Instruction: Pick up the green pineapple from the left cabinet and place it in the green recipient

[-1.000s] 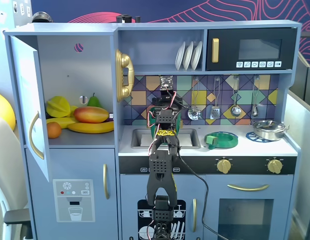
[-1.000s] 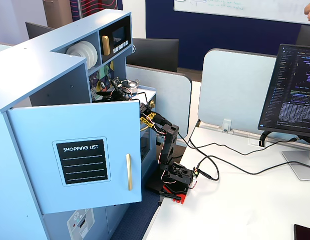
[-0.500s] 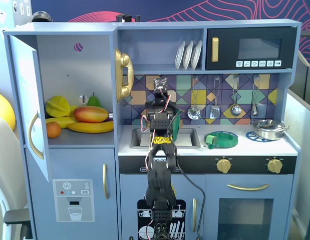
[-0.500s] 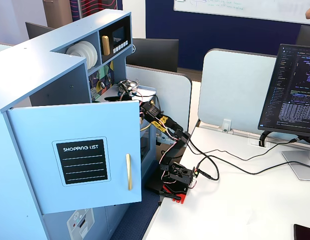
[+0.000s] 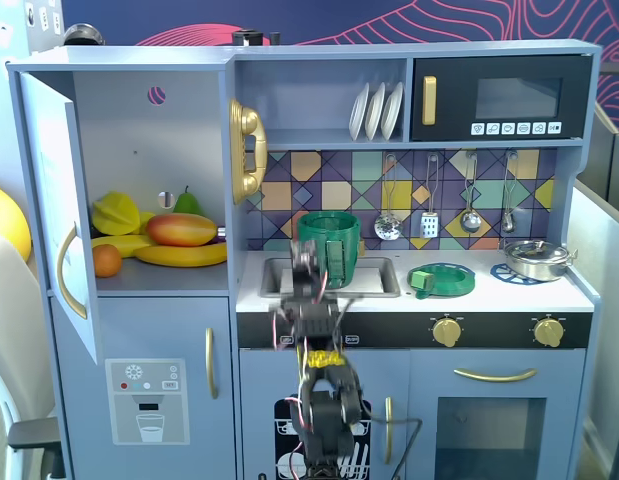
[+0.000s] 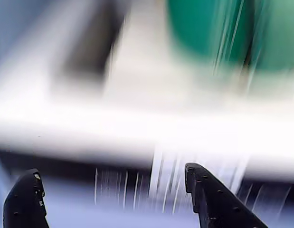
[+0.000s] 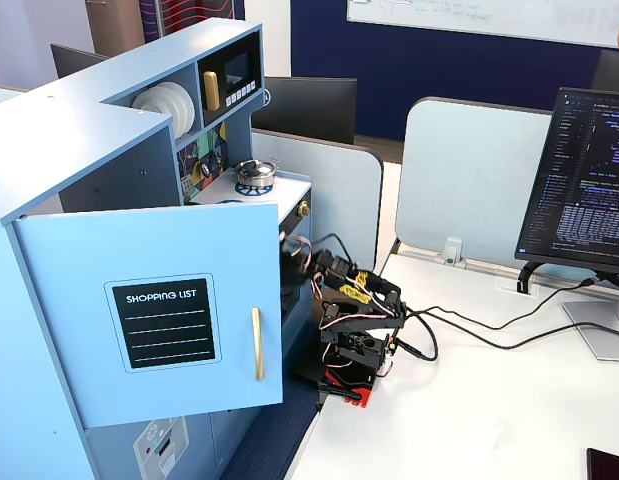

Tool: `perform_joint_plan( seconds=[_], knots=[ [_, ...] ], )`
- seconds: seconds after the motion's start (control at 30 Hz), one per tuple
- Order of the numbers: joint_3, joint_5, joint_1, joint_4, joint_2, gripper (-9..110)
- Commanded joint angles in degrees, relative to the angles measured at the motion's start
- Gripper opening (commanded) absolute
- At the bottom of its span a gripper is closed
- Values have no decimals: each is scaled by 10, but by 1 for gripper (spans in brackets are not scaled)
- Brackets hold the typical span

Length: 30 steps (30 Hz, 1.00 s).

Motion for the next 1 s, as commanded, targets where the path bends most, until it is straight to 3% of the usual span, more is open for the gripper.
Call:
perform_joint_plan(
  seconds=[0.0, 0.17, 0.4, 0.97],
  knots=[
    [91, 30, -9, 92, 78, 33],
    [159, 83, -14, 155, 117, 29],
    [244, 73, -6, 172, 133, 28],
    [244, 57, -27, 407, 133, 23]
  ],
)
